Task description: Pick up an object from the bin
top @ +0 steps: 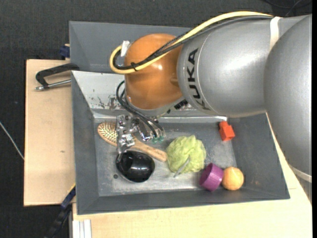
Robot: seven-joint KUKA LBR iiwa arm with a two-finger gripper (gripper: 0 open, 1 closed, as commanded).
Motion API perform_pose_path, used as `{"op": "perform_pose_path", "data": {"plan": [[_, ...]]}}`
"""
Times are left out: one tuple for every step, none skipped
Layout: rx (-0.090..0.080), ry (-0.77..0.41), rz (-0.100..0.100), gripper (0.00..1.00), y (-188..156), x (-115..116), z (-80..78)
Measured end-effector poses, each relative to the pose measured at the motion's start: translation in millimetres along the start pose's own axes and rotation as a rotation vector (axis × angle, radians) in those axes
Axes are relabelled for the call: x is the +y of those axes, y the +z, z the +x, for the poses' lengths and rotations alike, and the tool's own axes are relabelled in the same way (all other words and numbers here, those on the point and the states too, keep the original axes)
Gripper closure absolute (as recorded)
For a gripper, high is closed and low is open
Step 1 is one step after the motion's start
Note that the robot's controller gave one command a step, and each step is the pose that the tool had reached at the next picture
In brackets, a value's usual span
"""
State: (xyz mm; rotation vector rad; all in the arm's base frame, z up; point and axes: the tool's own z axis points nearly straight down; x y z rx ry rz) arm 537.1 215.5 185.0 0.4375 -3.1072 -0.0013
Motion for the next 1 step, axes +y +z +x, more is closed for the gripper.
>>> {"op": "perform_pose_path", "data": {"plan": [[-0.014,-0.004,-0.001,1.00,-28.5,-4.8,-23.7]]}}
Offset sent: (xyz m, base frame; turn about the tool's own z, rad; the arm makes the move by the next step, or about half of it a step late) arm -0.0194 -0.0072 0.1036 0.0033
